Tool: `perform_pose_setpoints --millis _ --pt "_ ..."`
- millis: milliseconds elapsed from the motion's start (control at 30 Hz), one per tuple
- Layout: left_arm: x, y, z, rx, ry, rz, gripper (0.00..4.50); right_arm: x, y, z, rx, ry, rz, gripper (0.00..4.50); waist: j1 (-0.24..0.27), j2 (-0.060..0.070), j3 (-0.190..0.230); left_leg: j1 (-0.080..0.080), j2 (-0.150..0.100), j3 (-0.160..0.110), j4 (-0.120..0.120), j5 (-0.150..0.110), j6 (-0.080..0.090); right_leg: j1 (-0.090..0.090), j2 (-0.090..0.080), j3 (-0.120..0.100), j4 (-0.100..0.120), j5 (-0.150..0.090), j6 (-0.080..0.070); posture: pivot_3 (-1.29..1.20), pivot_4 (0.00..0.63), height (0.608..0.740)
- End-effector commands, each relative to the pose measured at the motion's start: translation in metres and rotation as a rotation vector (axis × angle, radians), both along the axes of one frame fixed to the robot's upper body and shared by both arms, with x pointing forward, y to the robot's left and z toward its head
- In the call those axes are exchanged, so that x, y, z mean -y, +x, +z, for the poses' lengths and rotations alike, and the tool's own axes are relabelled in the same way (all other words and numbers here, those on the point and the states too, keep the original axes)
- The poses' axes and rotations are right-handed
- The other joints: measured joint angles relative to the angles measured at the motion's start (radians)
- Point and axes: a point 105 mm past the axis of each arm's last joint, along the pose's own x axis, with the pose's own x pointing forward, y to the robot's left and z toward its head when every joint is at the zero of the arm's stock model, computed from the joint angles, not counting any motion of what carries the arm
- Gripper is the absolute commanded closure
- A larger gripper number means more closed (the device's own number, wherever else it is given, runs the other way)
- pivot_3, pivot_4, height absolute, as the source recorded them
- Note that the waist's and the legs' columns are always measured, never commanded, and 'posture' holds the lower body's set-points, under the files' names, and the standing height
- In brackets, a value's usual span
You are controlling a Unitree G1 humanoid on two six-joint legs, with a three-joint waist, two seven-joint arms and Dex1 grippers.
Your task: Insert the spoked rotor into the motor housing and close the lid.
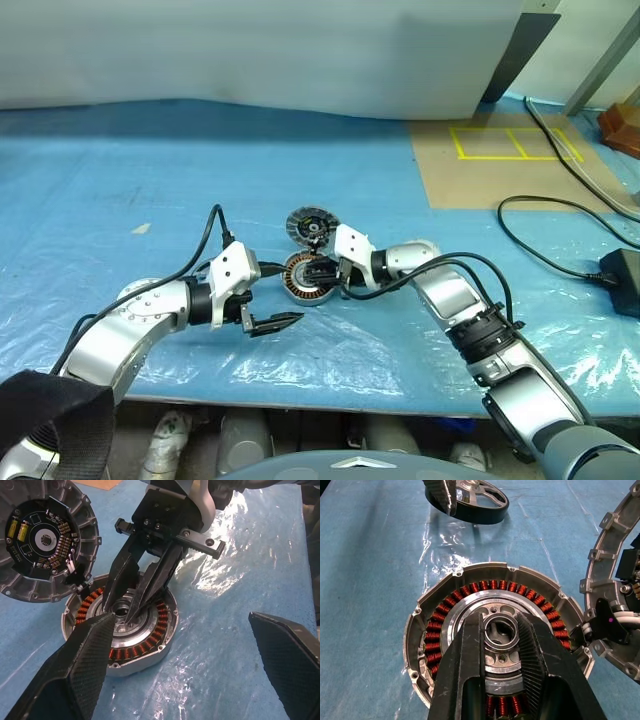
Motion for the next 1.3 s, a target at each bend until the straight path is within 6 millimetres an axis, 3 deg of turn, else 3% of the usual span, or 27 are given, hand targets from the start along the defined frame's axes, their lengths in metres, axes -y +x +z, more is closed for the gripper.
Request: perform_pose_setpoints --millis 33,67,267,433,633,767,900,933,1300 --pt "0.004 -0.002 0.011 0.042 -0.014 -0.02 0.0 -0.001 -0.002 -0.002 0.016 -0.016 0.013 3.94 0.0 0.0 0.0 0.0 0.0 0.0 0.0 0.0 0.0 0.0 0.0 0.0 0.0 0.0 0.0 0.0 0.15 0.74" --pt "0.004 -0.002 0.011 0.04 -0.015 -0.02 0.0 -0.001 -0.002 -0.002 0.025 -0.015 0.008 3.94 0.0 0.0 0.0 0.0 0.0 0.0 0.0 0.0 0.0 0.0 0.0 0.0 0.0 0.0 0.0 0.0 0.15 0.74" --pt "0.004 -0.002 0.011 0.036 -0.017 -0.022 0.0 0.0 0.001 -0.002 0.042 -0.011 -0.014 1.89 0.0 0.0 0.0 0.0 0.0 0.0 0.0 0.0 0.0 0.0 0.0 0.0 0.0 0.0 0.0 0.0 0.15 0.74" --pt "0.004 -0.003 0.01 0.034 -0.016 -0.023 0.0 0.001 -0.001 0.007 0.022 0.024 -0.009 1.89 0.0 0.0 0.0 0.0 0.0 0.0 0.0 0.0 0.0 0.0 0.0 0.0 0.0 0.0 0.0 0.0 0.15 0.74" --pt "0.003 -0.001 0.011 0.035 -0.017 -0.015 0.0 0.0 -0.002 0.039 0.017 0.118 -0.003 1.89 0.0 0.0 0.0 -0.001 0.0 0.0 0.0 0.0 0.0 -0.001 0.0 0.0 0.0 0.0 0.0 0.0 0.15 0.74" --pt "0.003 -0.001 0.011 0.034 -0.02 -0.014 0.0 -0.005 -0.002 0.053 0.017 0.178 -0.007 2.85 0.0 0.0 0.0 -0.002 0.0 0.0 0.0 0.0 0.0 -0.002 0.0 0.0 0.0 0.0 0.0 0.0 0.15 0.74" --pt "0.003 -0.001 0.012 0.033 -0.023 -0.013 0.0 -0.009 -0.005 0.041 0.012 0.149 0.005 4.3 0.0 0.0 0.0 -0.002 0.0 0.0 0.0 0.0 0.0 -0.002 0.0 0.0 0.0 0.0 0.0 0.0 0.15 0.74" --pt "0.003 -0.001 0.012 0.034 -0.024 -0.012 0.0 -0.009 -0.006 0.037 0.004 0.136 0.007 4.47 0.0 0.0 0.0 -0.002 0.0 0.0 0.0 0.0 0.0 -0.002 0.0 0.0 0.0 0.0 0.0 0.0 0.15 0.74" --pt "0.001 -0.001 0.012 0.033 -0.021 -0.005 0.0 -0.003 0.002 0.009 -0.016 0.047 -0.043 4.47 0.0 0.0 0.0 -0.003 0.0 0.0 0.0 0.0 0.0 -0.003 0.0 0.0 0.0 0.0 0.0 0.0 0.15 0.74"
